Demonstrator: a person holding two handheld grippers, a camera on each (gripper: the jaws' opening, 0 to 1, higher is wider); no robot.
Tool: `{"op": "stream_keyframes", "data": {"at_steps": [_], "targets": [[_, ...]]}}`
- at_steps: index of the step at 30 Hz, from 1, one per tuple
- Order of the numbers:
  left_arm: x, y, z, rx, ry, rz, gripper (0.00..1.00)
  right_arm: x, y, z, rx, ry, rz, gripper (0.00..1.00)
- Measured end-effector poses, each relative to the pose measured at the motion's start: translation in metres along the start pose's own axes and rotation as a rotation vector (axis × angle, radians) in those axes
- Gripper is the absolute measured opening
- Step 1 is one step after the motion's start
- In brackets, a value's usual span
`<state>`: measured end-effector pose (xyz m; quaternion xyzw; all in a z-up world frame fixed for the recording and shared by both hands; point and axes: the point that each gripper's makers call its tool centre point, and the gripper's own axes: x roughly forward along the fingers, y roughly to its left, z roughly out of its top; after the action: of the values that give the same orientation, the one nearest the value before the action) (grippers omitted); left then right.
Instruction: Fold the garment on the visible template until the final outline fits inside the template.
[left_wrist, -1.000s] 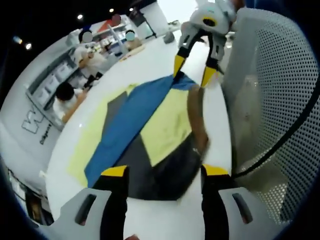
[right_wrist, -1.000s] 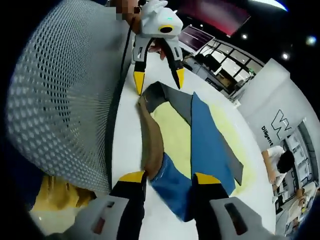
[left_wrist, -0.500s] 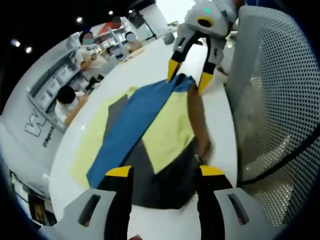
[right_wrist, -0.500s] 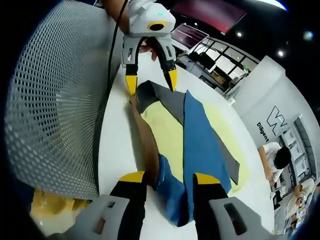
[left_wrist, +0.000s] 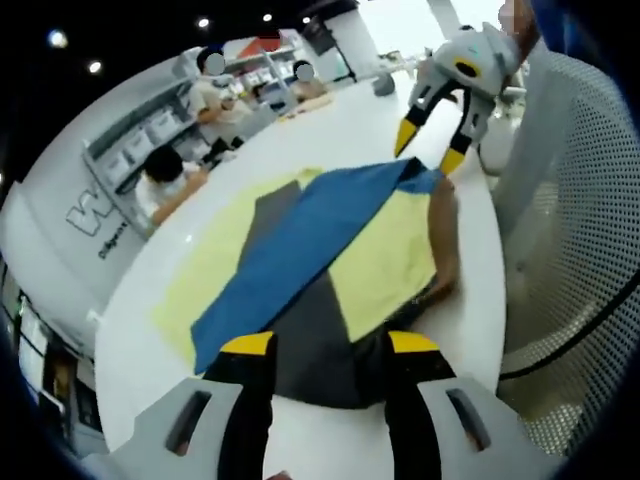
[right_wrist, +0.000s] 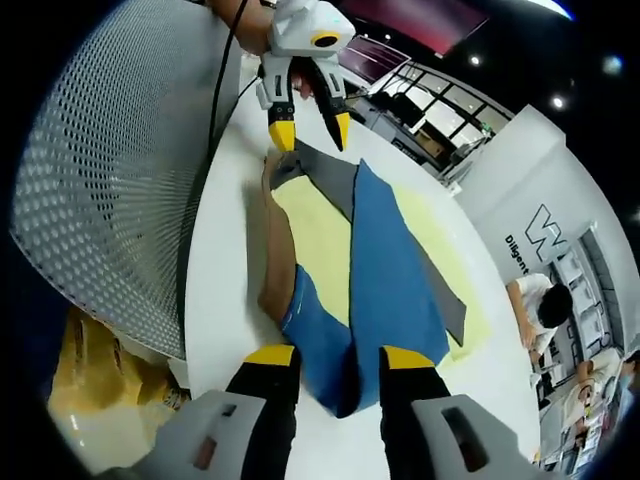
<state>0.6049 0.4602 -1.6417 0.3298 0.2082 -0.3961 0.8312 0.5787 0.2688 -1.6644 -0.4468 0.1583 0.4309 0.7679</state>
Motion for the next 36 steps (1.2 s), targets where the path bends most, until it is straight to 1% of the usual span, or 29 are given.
{"op": "stream_keyframes", "data": {"at_steps": [3, 8, 9, 11, 13, 15, 16, 17, 19, 20, 23, 26, 32, 34, 35, 36], "targets": [[0.002, 0.001, 0.001, -0.003, -0.001, -0.002, 0.41, 0.003, -0.002, 0.003, 0.015, -0.002, -0.005, 0.22], [0.003, -0.006, -0.003, 0.028, 0.012, -0.024, 0.41, 0.011, -0.008, 0.004, 0.043, -0.003, -0.017, 0.22], [0.003, -0.007, -0.004, 0.036, 0.015, -0.026, 0.4, 0.012, -0.009, 0.004, 0.042, -0.001, -0.019, 0.21], [0.004, -0.01, -0.004, 0.046, 0.015, -0.037, 0.34, 0.012, -0.01, 0.005, 0.038, -0.005, -0.023, 0.13], [0.004, -0.013, -0.004, 0.056, 0.014, -0.051, 0.26, 0.011, -0.01, 0.007, 0.038, -0.012, -0.013, 0.07], [0.004, -0.015, -0.005, 0.067, 0.014, -0.063, 0.2, 0.01, -0.008, 0.008, 0.036, -0.018, -0.005, 0.05], [0.004, -0.02, -0.006, 0.076, 0.016, -0.081, 0.18, 0.008, -0.005, 0.009, 0.022, -0.022, 0.01, 0.04], [0.004, -0.025, -0.007, 0.095, 0.028, -0.097, 0.17, 0.007, -0.003, 0.008, 0.024, -0.023, 0.017, 0.03], [0.004, -0.025, -0.009, 0.102, 0.032, -0.101, 0.15, 0.005, -0.002, 0.008, 0.025, -0.025, 0.02, 0.01], [0.004, -0.026, -0.01, 0.104, 0.036, -0.102, 0.14, 0.004, -0.001, 0.008, 0.039, -0.027, 0.024, 0.0], [0.004, -0.026, -0.013, 0.108, 0.047, -0.112, 0.1, 0.001, 0.0, 0.008, 0.053, -0.03, 0.031, 0.0], [0.004, -0.028, -0.016, 0.108, 0.057, -0.125, 0.03, 0.002, 0.001, 0.006, 0.055, -0.032, 0.034, 0.0], [0.004, -0.03, -0.018, 0.096, 0.062, -0.137, 0.02, 0.001, 0.001, 0.007, 0.095, -0.039, 0.046, 0.0], [0.004, -0.03, -0.018, 0.098, 0.061, -0.135, 0.02, 0.001, 0.0, 0.005, 0.081, -0.031, 0.04, 0.01], [0.004, -0.03, -0.018, 0.099, 0.06, -0.133, 0.03, 0.002, 0.0, 0.003, 0.08, -0.025, 0.038, 0.09], [0.004, -0.03, -0.018, 0.098, 0.06, -0.132, 0.04, 0.003, -0.004, 0.0, 0.074, -0.008, 0.011, 0.19]]}}
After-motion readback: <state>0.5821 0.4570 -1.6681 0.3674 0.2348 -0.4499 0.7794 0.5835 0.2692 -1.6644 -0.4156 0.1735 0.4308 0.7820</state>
